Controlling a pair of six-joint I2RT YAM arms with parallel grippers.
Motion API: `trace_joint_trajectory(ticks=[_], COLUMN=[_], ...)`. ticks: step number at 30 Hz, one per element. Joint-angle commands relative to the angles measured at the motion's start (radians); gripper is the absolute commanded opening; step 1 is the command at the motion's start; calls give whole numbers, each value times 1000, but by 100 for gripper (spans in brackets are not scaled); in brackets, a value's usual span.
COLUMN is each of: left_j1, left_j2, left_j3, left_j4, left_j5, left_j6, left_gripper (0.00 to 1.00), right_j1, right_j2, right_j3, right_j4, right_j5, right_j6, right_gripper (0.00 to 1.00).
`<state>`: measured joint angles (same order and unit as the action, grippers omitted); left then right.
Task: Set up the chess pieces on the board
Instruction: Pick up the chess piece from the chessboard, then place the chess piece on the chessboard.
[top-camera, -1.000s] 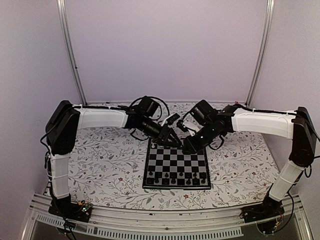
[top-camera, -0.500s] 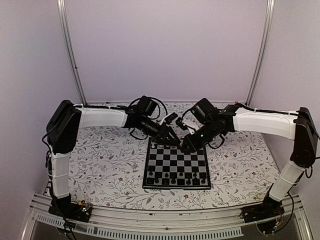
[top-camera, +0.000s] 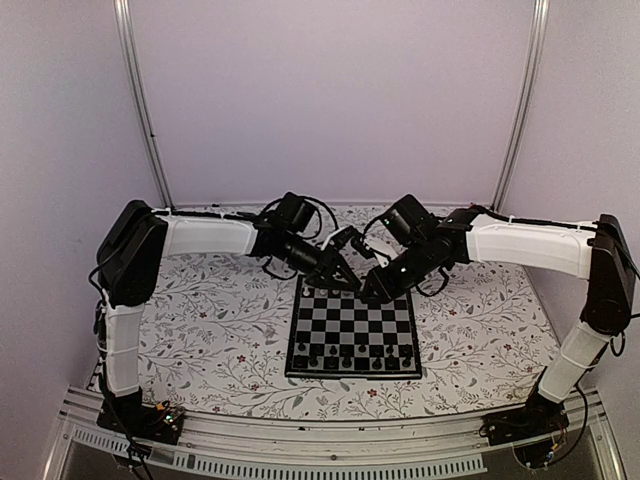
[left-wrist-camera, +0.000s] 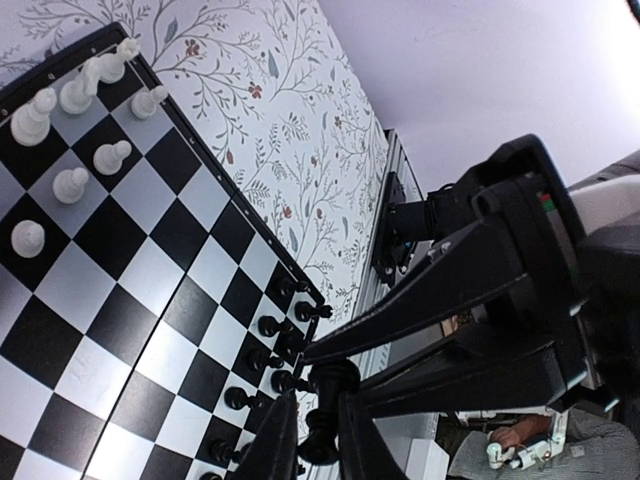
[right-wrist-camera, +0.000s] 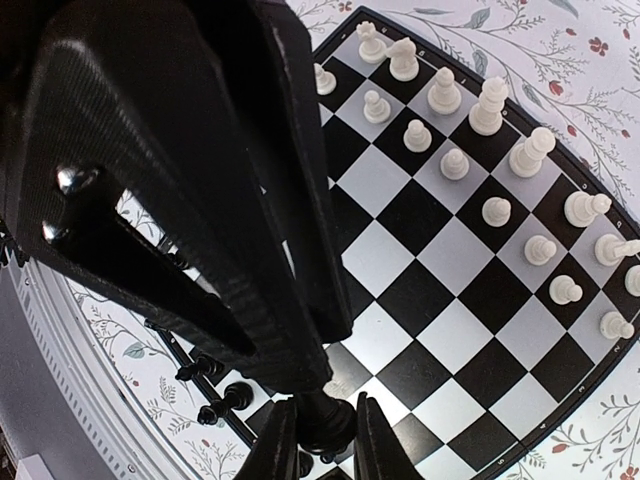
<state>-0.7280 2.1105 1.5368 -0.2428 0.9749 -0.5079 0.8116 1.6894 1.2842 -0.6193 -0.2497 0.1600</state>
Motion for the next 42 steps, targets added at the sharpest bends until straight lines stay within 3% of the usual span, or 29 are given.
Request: trace_joint_trajectory(ticks=[1,4,8,16,26,42], left_j1=[7,7,3,-91,-324,-490], left_j2=[20,0,-58,-172,-123,9], left_j3=[31,33,28,11,135,201], left_j4=[12,-7,-107,-331,-542,-576], left_j5=[19,-5,-104,-381,-762,-931], left_j6=[9,20,92,255,425,472], left_gripper=[14,11,10,11,12,12], right_j1=[6,5,-2,-138,-200,-210], right_j2=[-14,-27,-113,-376,-389,-452], right_j3=[36,32,-36,-273,-335,-391], right_j4=[15,-9,-46,-7,-16,-43], right_j5=[-2,0,-25,-60,71,97], right_j6=[-1,2,14,88,154,172], right_gripper=[15,20,40,53,54,54])
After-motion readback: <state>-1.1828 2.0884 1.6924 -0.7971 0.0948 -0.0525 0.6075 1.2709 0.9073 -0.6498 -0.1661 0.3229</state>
